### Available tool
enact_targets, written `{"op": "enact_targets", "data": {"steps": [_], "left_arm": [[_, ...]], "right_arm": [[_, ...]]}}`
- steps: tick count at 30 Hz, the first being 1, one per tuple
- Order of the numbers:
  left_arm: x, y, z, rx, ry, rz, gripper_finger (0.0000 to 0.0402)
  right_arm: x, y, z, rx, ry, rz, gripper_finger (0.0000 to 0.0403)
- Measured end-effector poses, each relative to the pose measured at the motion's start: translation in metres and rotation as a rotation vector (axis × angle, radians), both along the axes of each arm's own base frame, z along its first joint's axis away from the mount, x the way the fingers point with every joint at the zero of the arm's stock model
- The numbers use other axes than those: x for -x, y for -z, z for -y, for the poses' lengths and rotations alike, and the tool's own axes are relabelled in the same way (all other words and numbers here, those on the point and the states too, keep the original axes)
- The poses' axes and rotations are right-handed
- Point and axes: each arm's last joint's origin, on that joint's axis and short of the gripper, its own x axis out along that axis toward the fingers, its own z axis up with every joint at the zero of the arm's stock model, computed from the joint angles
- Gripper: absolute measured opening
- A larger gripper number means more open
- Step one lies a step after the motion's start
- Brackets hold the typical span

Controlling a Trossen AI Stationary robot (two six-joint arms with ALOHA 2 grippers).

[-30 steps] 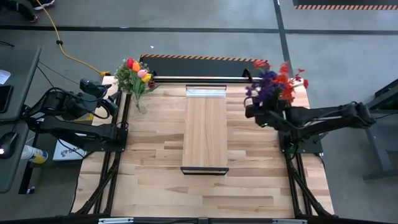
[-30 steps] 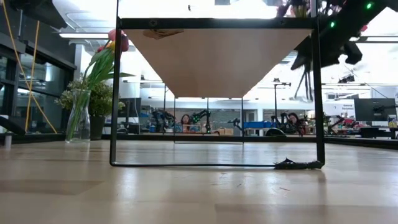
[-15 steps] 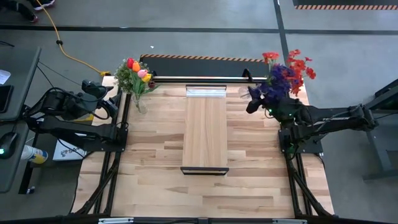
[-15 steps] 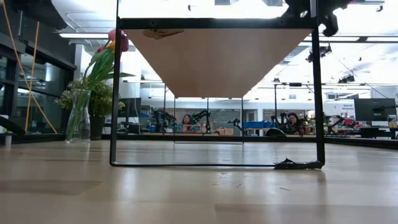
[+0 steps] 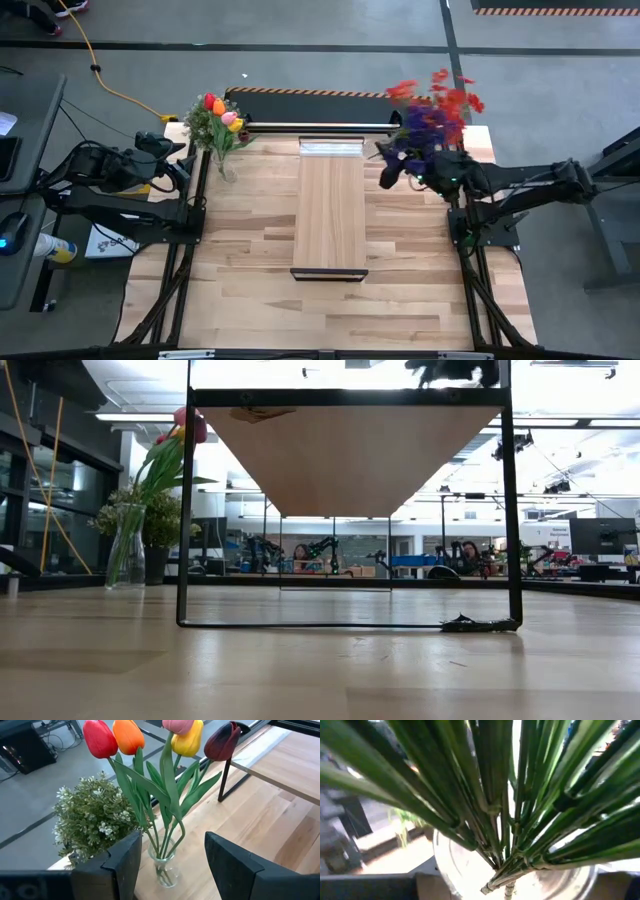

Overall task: Pick and place flowers into a vace then onto a shelf
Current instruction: Put the right transparent flower vase on the shelf

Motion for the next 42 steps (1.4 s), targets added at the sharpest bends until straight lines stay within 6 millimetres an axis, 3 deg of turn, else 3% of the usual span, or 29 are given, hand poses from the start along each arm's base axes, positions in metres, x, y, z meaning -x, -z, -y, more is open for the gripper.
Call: {"op": "enact_targets", "data": {"steps": [5,14,27,35,42], "left_arm": [[0.000,0.000,0.000,0.001,0.000,0.000,0.0248],[0.000,0.000,0.000,0.001,-0.001,0.001,0.0248],[0.000,0.000,0.000,0.012,-0.011,0.015,0.0248],[0.000,0.000,0.000,0.012,-0.011,0.015,0.0248],[0.000,0.000,0.000,0.012,-0.011,0.014,0.0248]], "right_arm": [[-0.025,-0.015,-0.003,-0.020,-0.012,-0.129,0.0163],[-0.062,-0.035,-0.007,-0.097,-0.158,-0.149,0.0163],[-0.096,-0.005,-0.006,-0.188,-0.154,-0.191,0.0163],[-0.109,0.013,0.017,-0.167,-0.095,-0.269,0.0163],[-0.109,0.016,0.038,-0.205,-0.105,-0.271,0.0163]]}}
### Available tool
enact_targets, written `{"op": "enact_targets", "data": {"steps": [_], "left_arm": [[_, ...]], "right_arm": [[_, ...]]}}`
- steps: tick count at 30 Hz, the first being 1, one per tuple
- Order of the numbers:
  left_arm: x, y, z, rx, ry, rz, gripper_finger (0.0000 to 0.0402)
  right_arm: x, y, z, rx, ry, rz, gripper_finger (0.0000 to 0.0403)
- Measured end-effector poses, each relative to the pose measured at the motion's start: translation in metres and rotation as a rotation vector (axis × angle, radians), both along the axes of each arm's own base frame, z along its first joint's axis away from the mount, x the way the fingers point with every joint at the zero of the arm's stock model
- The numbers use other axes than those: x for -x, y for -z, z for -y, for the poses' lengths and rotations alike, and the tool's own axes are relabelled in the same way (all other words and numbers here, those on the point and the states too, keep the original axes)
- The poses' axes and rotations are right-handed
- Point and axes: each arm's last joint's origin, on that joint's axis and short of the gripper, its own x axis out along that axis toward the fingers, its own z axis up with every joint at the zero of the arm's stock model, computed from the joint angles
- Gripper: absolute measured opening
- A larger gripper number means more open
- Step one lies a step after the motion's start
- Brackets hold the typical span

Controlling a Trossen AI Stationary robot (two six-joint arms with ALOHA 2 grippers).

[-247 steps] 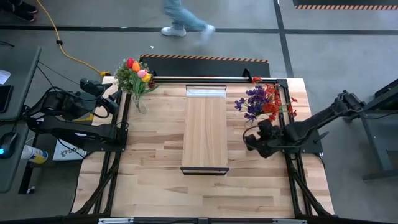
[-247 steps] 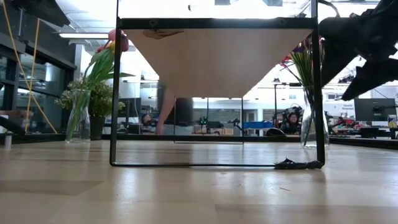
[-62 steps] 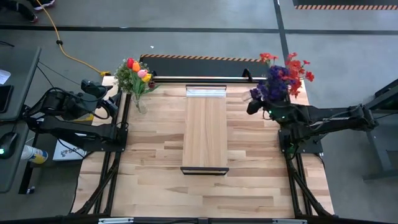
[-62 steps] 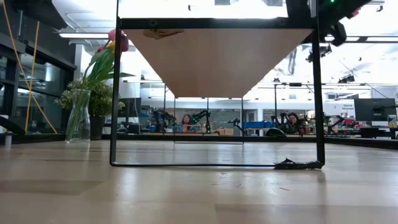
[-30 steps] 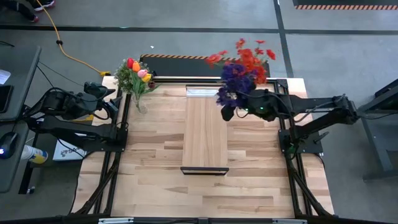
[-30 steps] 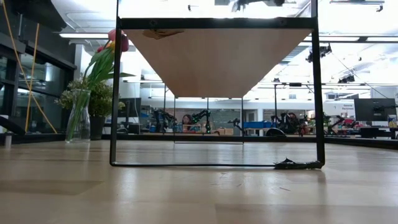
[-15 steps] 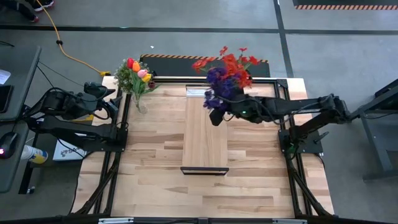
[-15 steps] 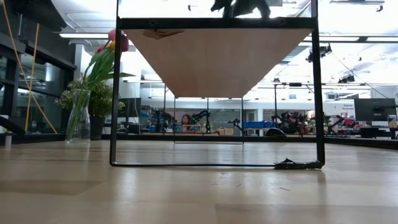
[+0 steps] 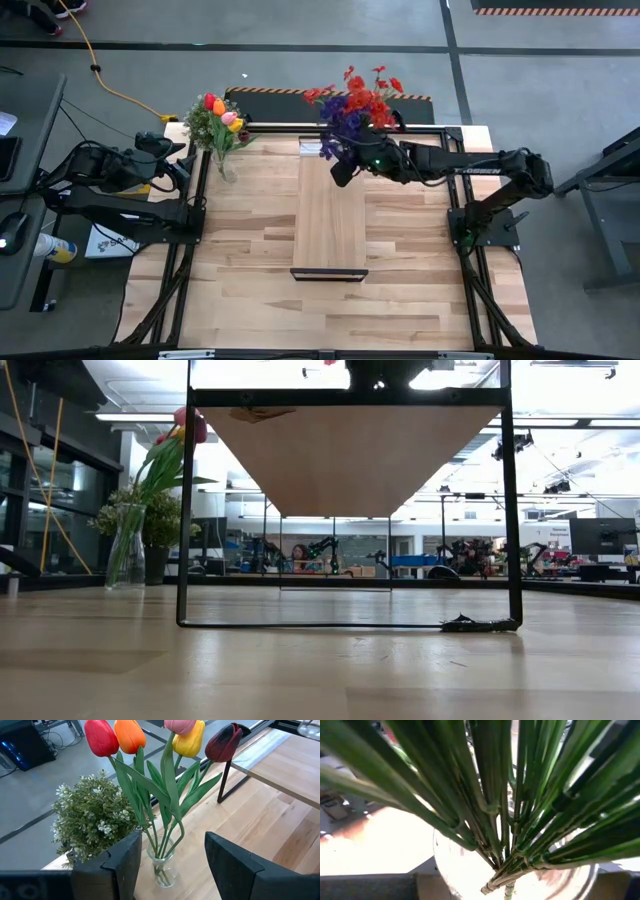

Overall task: Pick and place flowers into a vace then onto a shelf
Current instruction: Put the right transparent flower vase on the shelf

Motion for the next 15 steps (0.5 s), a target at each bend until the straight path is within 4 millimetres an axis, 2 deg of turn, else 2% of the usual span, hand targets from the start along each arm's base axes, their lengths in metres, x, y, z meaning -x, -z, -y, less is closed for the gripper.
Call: {"op": "enact_targets", "data": {"steps": [10,15], "left_arm": [[0.000,0.000,0.000,0.000,0.000,0.000,0.0248],[0.000,0.000,0.000,0.000,0.000,0.001,0.0248]], "right_arm": [[-0.017,0.019,0.012,0.000,-0.022,-0.035,0.0163],[-0.018,0.022,0.017,0.008,-0.008,-0.051,0.0163]]}}
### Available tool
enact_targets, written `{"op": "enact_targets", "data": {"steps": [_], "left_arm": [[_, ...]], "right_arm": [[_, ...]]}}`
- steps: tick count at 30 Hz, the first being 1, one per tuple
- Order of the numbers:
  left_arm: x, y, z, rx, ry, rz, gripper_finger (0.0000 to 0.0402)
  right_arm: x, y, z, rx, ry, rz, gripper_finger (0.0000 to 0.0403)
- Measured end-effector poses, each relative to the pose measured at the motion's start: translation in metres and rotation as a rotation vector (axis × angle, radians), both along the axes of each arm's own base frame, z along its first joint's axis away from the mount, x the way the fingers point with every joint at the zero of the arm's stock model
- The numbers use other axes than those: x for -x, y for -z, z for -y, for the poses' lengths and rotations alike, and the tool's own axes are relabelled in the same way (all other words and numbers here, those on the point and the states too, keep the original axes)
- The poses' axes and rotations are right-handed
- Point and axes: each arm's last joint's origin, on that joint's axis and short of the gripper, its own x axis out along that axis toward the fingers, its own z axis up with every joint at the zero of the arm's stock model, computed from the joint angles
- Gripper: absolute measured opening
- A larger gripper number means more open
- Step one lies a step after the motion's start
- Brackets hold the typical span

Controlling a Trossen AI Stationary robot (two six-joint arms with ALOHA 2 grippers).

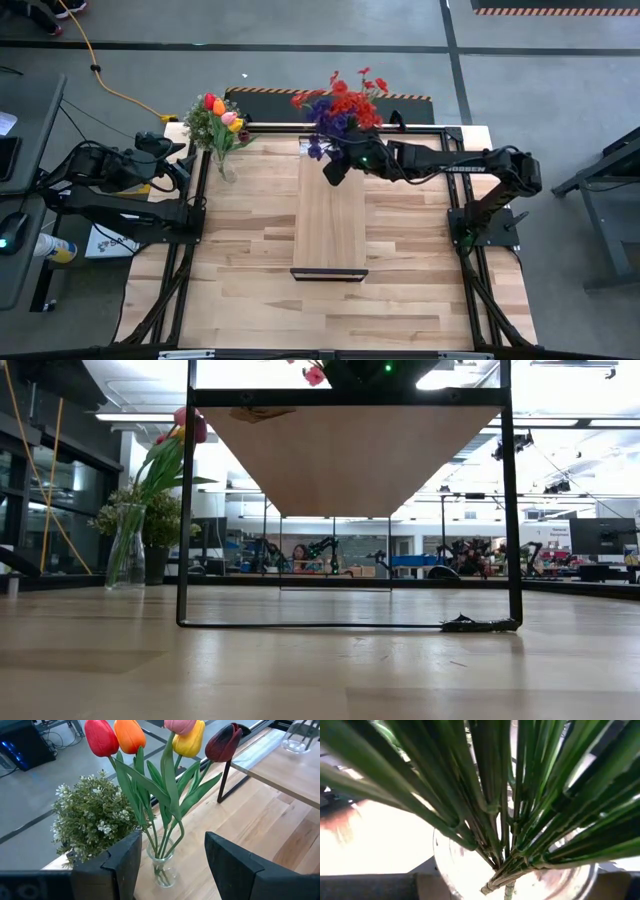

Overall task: Pick and place flowers into a vace then onto a shelf
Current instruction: Put the right transparent flower vase on the shelf

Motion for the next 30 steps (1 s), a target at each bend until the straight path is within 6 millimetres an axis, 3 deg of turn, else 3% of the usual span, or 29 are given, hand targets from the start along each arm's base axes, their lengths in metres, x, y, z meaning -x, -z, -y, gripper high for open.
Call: {"op": "enact_targets", "data": {"steps": [10,30], "left_arm": [[0.000,0.000,0.000,0.000,0.000,0.000,0.0248],[0.000,0.000,0.000,0.000,0.000,0.000,0.0248]], "right_arm": [[0.002,0.013,0.003,-0.020,0.011,-0.004,0.0163],[0.000,0.013,0.002,-0.029,-0.039,0.004,0.0164]]}}
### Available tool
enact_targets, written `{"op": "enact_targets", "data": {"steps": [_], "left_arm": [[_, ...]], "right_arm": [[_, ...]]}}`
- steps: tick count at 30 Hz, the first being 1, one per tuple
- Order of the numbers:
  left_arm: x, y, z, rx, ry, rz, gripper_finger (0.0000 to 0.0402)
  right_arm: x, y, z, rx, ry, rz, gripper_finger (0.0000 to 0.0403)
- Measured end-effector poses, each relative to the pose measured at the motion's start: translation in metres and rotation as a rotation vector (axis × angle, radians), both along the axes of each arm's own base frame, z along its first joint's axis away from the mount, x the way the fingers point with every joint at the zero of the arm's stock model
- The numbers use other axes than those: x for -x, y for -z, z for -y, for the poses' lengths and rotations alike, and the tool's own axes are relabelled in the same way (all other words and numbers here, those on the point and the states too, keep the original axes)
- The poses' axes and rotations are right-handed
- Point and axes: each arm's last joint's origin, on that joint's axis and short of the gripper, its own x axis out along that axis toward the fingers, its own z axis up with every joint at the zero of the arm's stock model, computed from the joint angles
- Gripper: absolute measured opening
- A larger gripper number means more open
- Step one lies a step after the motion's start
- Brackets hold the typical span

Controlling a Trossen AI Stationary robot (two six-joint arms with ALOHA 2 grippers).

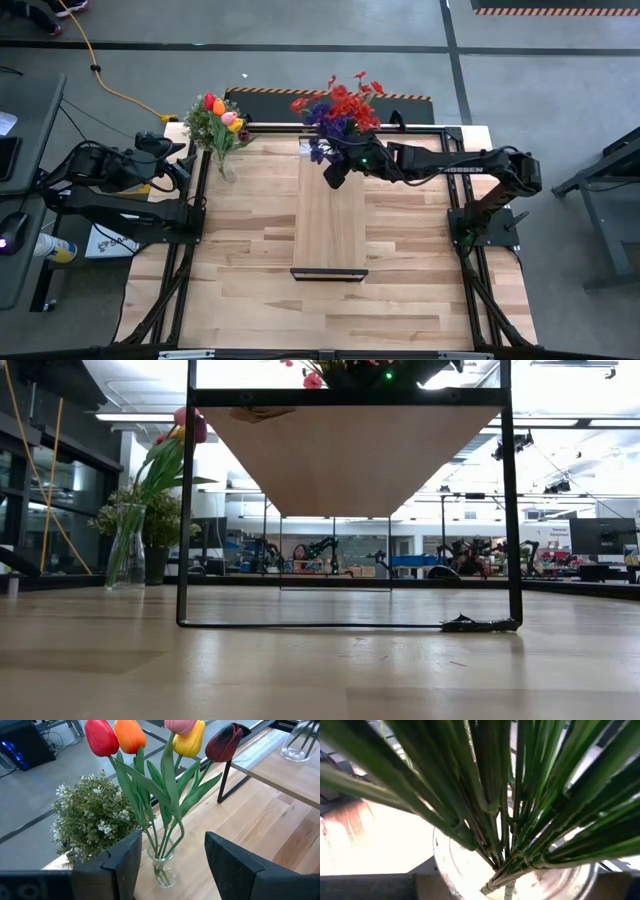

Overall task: Pick and place flowers into a vace then onto a shelf
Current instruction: Put the right transparent flower vase on the shelf

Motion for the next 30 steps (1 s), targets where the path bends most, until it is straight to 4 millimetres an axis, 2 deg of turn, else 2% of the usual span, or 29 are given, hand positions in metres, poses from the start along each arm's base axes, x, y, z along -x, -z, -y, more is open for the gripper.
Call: {"op": "enact_targets", "data": {"steps": [9,19,30], "left_arm": [[-0.0001,0.0000,0.0000,0.000,0.000,0.000,0.0248],[0.0000,0.0000,0.0000,0.000,0.000,0.000,0.0248],[0.0000,0.0000,0.0000,0.000,0.000,0.000,0.0248]], "right_arm": [[-0.0054,0.0046,0.0002,-0.001,-0.036,-0.003,0.0163],[-0.0060,0.0046,0.0001,0.008,-0.048,-0.006,0.0233],[-0.0048,0.0032,0.0034,-0.001,-0.055,0.002,0.0246]]}}
